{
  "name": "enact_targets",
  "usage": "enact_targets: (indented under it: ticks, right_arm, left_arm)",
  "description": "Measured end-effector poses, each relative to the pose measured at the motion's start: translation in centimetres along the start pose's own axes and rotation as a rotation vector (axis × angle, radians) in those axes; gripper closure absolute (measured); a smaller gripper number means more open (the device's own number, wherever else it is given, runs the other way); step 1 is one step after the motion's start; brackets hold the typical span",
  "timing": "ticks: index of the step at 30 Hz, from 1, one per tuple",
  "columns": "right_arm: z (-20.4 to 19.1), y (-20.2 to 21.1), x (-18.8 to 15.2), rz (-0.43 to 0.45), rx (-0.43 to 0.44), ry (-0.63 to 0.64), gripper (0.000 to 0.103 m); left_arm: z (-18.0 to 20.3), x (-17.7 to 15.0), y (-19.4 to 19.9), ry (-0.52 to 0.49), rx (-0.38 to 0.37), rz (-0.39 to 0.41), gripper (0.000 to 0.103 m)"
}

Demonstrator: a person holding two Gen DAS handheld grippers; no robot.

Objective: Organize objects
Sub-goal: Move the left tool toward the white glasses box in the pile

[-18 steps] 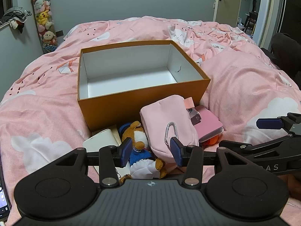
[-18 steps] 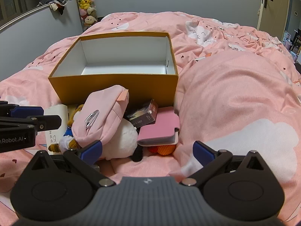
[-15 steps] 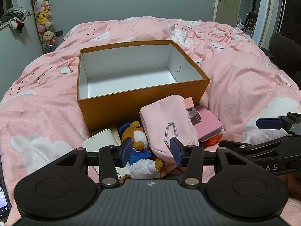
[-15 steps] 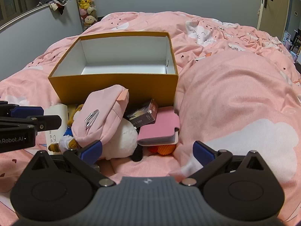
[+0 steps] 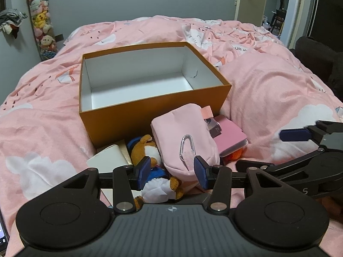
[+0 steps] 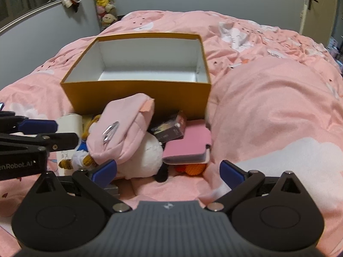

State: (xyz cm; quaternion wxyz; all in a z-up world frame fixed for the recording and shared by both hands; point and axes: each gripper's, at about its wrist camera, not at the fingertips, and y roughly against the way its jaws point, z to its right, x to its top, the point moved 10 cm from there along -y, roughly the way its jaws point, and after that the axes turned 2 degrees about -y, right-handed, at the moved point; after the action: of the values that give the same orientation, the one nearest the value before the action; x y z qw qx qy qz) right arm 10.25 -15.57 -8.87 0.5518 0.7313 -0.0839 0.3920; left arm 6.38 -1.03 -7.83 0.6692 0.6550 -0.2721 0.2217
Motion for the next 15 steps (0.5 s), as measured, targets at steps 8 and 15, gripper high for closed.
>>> enact_targets:
  ticks: [8, 15]
  right_arm:
    - [-3.4, -2.0, -0.1, -0.085, 0.132, 0.132, 0.025]
    - [-5.2, -5.7, -0.9, -0.171, 0.138, 0.243, 0.039]
  left_arm:
    - [-1.8, -0.7, -1.0, 0.067, -0.024, -0.043, 0.062]
    - [-2.9, -2.0, -2.9, 0.069, -0.04, -0.104, 0.064]
